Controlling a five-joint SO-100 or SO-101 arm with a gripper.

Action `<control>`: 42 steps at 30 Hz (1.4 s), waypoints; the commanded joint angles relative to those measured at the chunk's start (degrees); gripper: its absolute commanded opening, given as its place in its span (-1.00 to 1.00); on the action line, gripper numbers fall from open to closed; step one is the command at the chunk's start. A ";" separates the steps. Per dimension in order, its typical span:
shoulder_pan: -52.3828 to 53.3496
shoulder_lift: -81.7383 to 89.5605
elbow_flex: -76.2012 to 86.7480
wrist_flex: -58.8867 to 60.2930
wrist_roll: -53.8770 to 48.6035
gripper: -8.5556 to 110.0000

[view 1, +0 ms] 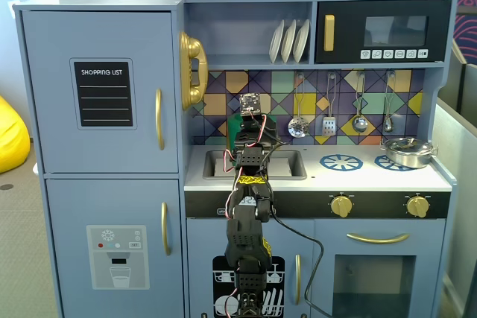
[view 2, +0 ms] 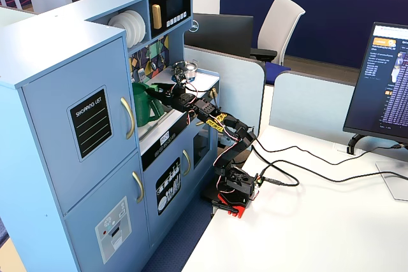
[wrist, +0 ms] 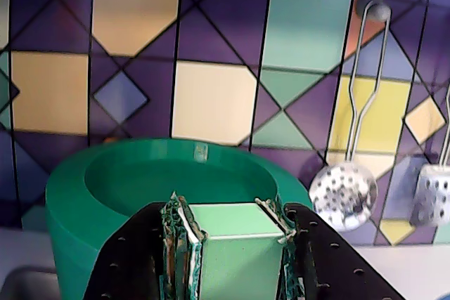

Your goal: Take off the lid from the green recipient and place it on the counter

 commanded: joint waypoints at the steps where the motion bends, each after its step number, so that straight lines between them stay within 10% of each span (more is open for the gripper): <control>1: -1.14 0.18 -3.60 -6.15 0.88 -0.86; 27: 31.29 -0.44 -6.33 -2.99 2.90 -0.86; 42: 30.50 -19.51 1.32 -19.95 -1.32 -0.86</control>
